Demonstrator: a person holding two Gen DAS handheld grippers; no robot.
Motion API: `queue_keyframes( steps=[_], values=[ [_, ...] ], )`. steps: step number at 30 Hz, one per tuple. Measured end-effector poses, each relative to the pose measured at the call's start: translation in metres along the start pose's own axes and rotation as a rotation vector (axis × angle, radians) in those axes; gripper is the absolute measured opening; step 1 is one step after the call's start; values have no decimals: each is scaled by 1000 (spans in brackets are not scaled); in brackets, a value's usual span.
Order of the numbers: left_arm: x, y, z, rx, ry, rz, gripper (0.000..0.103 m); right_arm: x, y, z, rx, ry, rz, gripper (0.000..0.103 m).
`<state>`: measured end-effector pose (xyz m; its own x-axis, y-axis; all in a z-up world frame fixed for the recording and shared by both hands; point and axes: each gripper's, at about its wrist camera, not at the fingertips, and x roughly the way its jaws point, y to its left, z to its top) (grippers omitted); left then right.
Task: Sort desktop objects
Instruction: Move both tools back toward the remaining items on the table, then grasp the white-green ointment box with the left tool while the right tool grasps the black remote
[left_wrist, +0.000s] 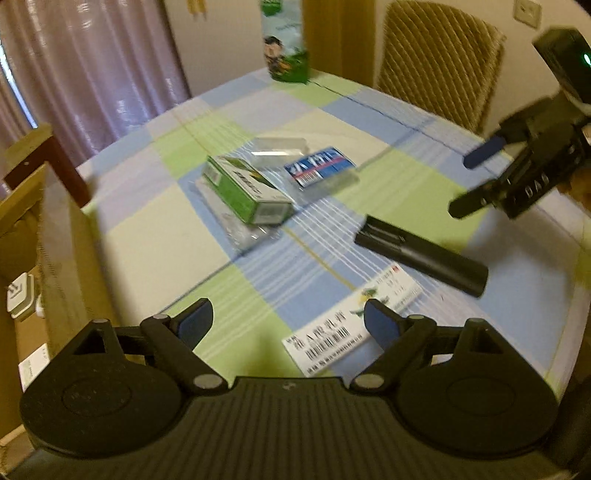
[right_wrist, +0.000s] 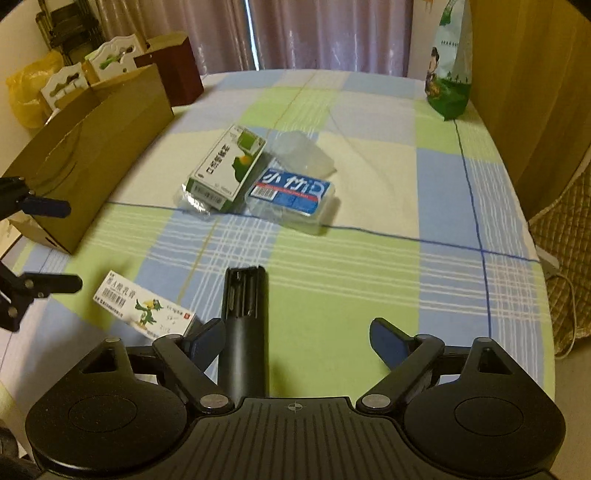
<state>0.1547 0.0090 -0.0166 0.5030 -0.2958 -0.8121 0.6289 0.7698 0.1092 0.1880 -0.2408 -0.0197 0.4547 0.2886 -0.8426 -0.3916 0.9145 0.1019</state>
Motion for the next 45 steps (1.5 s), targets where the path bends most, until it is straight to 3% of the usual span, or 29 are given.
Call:
queue_keyframes(
  steps=[9,16,19,22,27,30,42,45],
  values=[
    [27,-19,-5,171,49,-80,85,7,4,-12,7,38,22,88],
    [55,-35,-7,302,90,-123,69,10,9,-24,7,60,23,88],
    [64,-37,-7,296,109,-137,57,12,11,-27,5,68,23,88],
    [67,-36,-7,255,122,-131,55,15,14,-30,2,76,23,88],
    [58,-22,-11,40,167,-101,46,20,19,-29,-16,82,27,88],
    [48,-22,-18,-23,180,-105,40,24,23,-27,-30,81,33,88],
    [49,-33,-18,9,171,-116,41,36,33,-25,-75,87,41,88],
    [52,-34,-17,15,170,-114,33,39,33,-27,-75,89,35,88]
  ],
)
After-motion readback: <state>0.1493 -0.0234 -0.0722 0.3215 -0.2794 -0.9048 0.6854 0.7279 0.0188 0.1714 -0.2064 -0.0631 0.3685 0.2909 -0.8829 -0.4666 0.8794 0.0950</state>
